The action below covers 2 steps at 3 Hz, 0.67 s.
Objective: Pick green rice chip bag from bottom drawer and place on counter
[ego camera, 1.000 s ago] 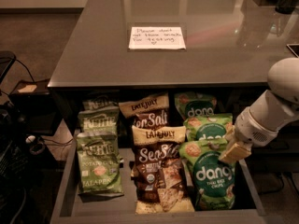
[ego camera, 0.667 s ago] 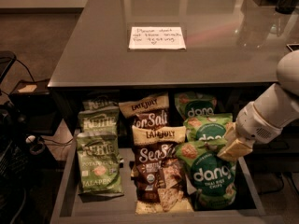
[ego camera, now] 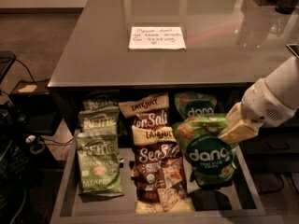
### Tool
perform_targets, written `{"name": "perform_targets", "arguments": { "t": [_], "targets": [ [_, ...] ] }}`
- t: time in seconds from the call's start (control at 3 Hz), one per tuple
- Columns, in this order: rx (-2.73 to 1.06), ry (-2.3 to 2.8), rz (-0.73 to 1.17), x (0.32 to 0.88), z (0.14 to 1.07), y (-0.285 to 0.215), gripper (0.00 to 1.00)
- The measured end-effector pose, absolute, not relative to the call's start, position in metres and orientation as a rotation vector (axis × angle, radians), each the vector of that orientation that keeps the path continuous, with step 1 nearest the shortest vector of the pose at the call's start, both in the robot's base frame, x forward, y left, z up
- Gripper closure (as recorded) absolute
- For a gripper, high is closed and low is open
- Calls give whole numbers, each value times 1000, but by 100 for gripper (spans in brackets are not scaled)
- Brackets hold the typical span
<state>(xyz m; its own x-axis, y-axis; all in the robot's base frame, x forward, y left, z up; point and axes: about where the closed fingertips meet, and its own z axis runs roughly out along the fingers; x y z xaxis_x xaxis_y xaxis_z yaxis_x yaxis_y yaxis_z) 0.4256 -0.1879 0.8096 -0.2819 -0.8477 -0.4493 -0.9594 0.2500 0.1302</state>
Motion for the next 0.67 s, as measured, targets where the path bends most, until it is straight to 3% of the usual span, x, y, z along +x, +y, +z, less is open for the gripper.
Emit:
{"name": "perform_targets", "arguments": {
  "t": [0.67],
  "targets": [
    [-1639, 2179, 486, 444, 903, -176, 100]
  ]
}}
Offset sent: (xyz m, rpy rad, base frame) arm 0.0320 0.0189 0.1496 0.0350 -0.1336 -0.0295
